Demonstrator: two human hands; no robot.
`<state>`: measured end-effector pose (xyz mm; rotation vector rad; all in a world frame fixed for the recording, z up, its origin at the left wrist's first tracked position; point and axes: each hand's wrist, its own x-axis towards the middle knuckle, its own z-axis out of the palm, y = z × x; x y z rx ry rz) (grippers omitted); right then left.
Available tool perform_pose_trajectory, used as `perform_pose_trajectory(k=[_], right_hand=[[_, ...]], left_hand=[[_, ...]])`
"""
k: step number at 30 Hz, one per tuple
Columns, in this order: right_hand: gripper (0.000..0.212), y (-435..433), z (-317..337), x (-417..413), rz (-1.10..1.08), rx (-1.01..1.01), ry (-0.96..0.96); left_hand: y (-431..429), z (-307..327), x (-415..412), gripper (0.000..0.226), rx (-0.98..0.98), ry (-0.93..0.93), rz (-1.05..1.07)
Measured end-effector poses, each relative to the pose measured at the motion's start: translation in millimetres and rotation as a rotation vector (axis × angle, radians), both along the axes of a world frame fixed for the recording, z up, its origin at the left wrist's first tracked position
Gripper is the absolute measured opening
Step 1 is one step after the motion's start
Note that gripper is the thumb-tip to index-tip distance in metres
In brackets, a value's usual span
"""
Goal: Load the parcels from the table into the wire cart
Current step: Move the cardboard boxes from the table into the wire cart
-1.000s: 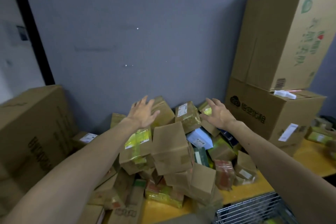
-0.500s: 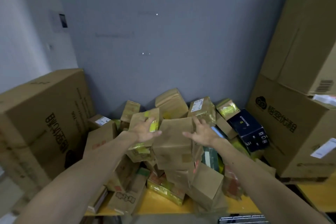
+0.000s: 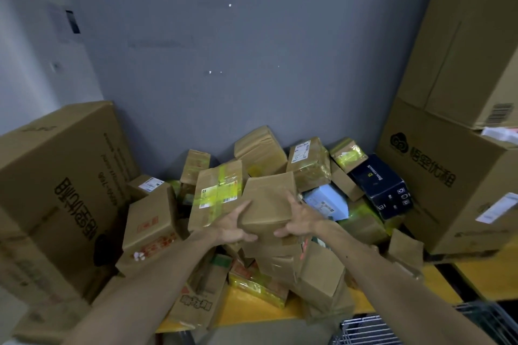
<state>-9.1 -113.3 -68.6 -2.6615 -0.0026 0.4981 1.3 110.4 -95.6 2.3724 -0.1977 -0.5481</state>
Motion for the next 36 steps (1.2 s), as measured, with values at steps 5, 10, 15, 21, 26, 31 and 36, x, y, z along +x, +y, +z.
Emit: perform_pose_trajectory(k=[5, 10, 15, 21, 26, 31, 36], right_hand=[[0.127, 0, -3, -4, -0.032, 0.029, -0.024], [0.119, 0, -5, -16, -0.045, 0.051, -0.049], [0.114, -13, 8, -24, -0.03, 0.12, -0.112], [0.115, -17, 32, -33, -0.07, 0.245, -0.216], [0.115, -10, 53, -49, -0.091, 0.246, -0.282], [0.114, 5, 69, -78, -0.15, 0.218, -0.385], [0.111, 20, 75, -119, -0.248, 0.199, -0.439]], left_hand=[[-13, -2, 2, 0.108, -0.091, -0.021, -0.007], [-25, 2, -3, 0.108, -0.204, -0.023, 0.049], [-37, 20, -8, 0.108, -0.261, -0.103, 0.071], [-33, 59, -6, 0.113, -0.266, -0.17, 0.074], [-24, 71, -15, 0.117, -0.297, -0.205, 0.024], [-13, 83, -23, 0.121, -0.281, -0.297, -0.084], [-8, 91, -36, 0.12, -0.313, -0.325, -0.213]])
